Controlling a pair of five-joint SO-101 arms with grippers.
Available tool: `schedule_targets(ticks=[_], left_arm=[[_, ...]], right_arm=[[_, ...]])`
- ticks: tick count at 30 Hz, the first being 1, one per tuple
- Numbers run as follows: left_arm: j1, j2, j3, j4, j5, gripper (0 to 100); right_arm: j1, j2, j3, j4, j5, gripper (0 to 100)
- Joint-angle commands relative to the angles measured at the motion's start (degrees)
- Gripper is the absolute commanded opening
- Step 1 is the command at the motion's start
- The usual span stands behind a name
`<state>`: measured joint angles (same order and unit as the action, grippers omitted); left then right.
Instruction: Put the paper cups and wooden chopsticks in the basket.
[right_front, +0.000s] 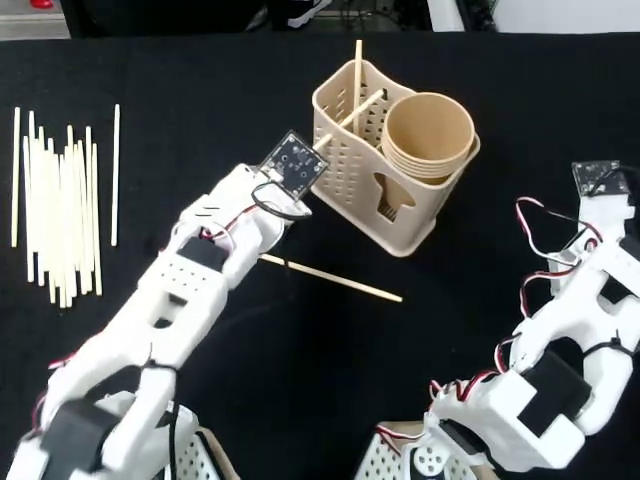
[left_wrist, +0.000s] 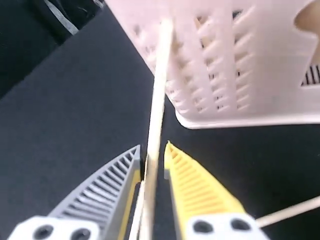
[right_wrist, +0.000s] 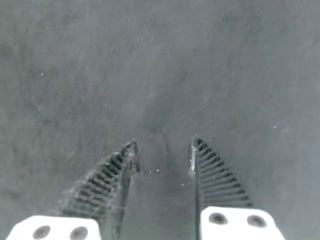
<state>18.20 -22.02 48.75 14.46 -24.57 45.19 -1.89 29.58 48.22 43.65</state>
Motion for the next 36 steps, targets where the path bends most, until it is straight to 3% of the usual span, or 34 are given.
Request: schedule_targets(ticks=[1, 8, 11, 36], left_arm=[[0.22, 8.0, -4.62, -1.67, 0.79, 9], [0.31, 10.11, -6.11, -1.58, 0.79, 8], [0.31, 6.77, -4.44, -1.58, 0.79, 3], [-1.27, -19.78, 17.01, -1.58, -2.81, 3]], right_arm=[[0.53, -1.8, -0.04, -1.14, 0.26, 16.9], [0.88, -1.8, -0.04, -1.14, 0.26, 16.9], [0.88, -1.8, -0.04, -1.14, 0.35, 16.9], [1.05, -1.8, 0.84, -1.41, 0.62, 16.9]])
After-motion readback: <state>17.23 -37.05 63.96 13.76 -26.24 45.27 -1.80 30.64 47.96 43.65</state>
